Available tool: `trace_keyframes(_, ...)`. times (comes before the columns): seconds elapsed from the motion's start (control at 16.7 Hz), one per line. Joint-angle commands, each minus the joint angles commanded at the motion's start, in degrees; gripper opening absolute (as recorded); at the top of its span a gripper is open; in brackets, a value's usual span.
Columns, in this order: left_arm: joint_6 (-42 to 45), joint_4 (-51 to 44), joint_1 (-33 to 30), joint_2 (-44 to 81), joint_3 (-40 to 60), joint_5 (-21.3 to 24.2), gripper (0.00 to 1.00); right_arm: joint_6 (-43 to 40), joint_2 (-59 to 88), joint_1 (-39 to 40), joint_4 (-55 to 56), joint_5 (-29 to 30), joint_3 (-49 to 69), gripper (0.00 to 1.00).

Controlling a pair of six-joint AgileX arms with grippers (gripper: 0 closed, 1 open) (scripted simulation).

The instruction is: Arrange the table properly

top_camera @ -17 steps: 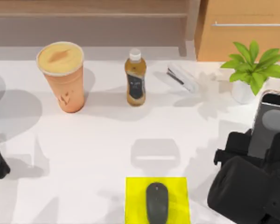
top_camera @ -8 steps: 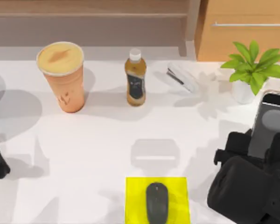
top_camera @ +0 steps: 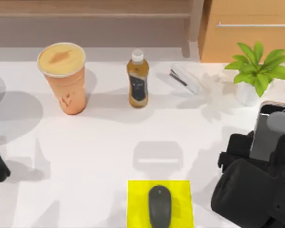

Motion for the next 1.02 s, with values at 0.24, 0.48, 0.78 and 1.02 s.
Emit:
trace_keyframes(0.24, 0.00, 0.00, 0.00, 0.00, 0.00, 0.00, 1.00, 0.00, 0.00, 0.00, 0.00, 0.00, 0.00, 1.00)
trace_keyframes(0.48, 0.00, 0.00, 0.00, 0.00, 0.00, 0.00, 1.00, 0.10, -0.07, 0.06, -0.06, -0.01, 0.02, 1.00)
trace_keyframes(0.78, 0.00, 0.00, 0.00, 0.00, 0.00, 0.00, 1.00, 3.40, -1.74, 1.28, -3.38, -0.18, 0.47, 1.00)
trace_keyframes(1.02, 0.00, 0.00, 0.00, 0.00, 0.00, 0.00, 1.00, 9.72, -1.42, 4.26, -9.86, 0.39, 0.93, 1.00)
